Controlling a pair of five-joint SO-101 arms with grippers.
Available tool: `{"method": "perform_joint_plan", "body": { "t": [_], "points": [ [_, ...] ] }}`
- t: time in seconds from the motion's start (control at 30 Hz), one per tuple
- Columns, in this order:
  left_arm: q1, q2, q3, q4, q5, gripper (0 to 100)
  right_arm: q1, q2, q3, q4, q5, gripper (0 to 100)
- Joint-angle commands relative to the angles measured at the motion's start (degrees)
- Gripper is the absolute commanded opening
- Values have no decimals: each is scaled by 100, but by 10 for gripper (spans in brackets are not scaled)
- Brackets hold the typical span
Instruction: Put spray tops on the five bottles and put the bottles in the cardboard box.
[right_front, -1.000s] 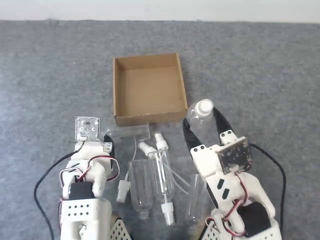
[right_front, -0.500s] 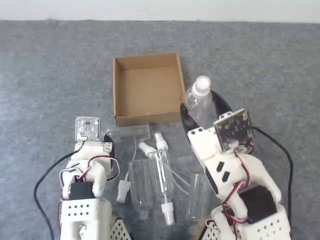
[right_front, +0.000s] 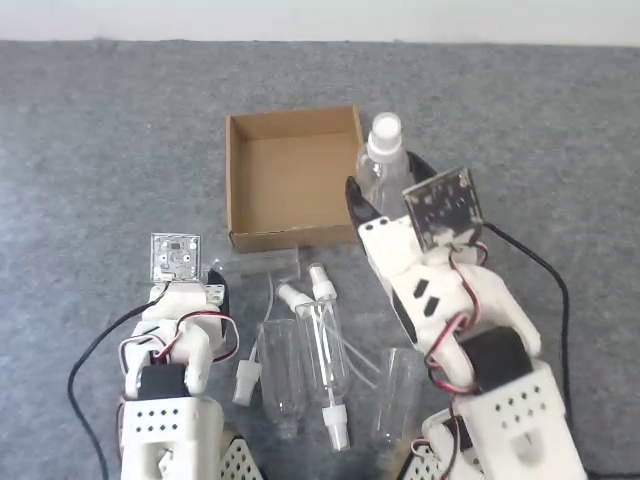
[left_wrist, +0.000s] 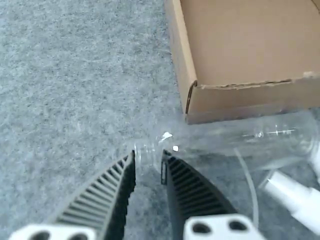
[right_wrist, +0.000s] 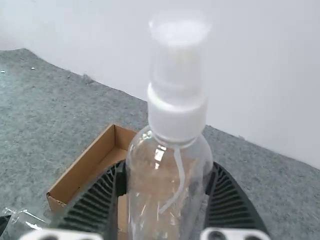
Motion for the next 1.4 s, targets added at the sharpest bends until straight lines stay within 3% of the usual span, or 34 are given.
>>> {"method": "perform_joint_plan", "body": {
  "t": [0.0,0.6,1.37],
  "points": [
    [-18,-141,-57,26,-44,81,75,593,-404,-637,9,17],
    [-18,-141,-57,26,-44,81,75,2079,-457,-2580,9,17],
    [-18,-141,-57,26,-44,81,75,4743,-2523,-2642,0,20]
  ]
}}
